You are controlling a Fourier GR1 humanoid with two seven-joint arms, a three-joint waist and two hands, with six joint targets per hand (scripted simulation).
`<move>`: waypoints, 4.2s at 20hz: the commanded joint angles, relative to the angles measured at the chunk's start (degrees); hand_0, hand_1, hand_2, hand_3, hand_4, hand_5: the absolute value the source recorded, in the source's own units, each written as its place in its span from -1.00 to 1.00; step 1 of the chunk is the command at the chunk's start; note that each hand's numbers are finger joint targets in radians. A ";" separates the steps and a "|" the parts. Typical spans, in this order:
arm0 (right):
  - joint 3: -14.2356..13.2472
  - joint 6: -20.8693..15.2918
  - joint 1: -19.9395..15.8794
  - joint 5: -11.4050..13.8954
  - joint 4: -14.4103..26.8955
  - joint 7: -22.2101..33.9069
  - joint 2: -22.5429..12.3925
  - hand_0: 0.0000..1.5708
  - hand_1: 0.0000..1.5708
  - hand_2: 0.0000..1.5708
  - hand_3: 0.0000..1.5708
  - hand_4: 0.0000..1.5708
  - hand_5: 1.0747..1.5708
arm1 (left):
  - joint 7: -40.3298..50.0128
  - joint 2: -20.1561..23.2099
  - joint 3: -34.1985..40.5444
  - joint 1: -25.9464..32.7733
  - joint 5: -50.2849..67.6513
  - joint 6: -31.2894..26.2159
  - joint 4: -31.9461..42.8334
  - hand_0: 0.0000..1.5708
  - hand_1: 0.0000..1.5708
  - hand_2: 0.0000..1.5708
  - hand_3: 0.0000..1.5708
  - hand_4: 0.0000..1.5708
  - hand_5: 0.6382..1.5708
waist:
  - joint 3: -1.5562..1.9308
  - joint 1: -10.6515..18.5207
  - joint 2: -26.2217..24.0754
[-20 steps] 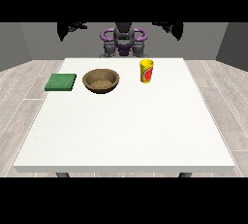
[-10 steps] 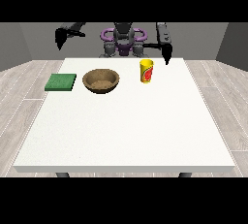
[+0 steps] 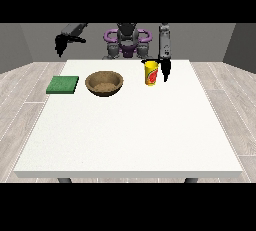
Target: Pick the cup and pour the ball into the bowl, then pick the bowl and place it on the pad
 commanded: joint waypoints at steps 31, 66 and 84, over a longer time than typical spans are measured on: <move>-2.38 3.45 0.44 0.13 13.16 -1.43 -2.67 -1.00 -1.00 -1.00 -1.00 -1.00 0.99 | 9.07 17.04 -9.00 -13.63 -22.50 22.91 17.90 0.83 0.83 1.00 1.00 1.00 0.43 | 0.27 0.56 -11.39; -5.33 10.03 -4.75 -1.41 28.10 -4.22 -8.10 -1.00 -1.00 -1.00 -1.00 -1.00 1.00 | 58.45 2.73 -54.54 -40.04 -86.51 7.71 25.05 0.95 0.95 1.00 1.00 0.98 0.13 | 0.16 -1.12 -16.25; -8.03 7.98 -2.92 -2.84 29.07 -2.15 -9.61 -1.00 -1.00 -1.00 -1.00 -1.00 0.99 | 61.37 2.24 -33.57 -35.72 -73.29 13.42 15.35 0.66 0.66 1.00 1.00 1.00 0.18 | -0.58 6.22 -16.92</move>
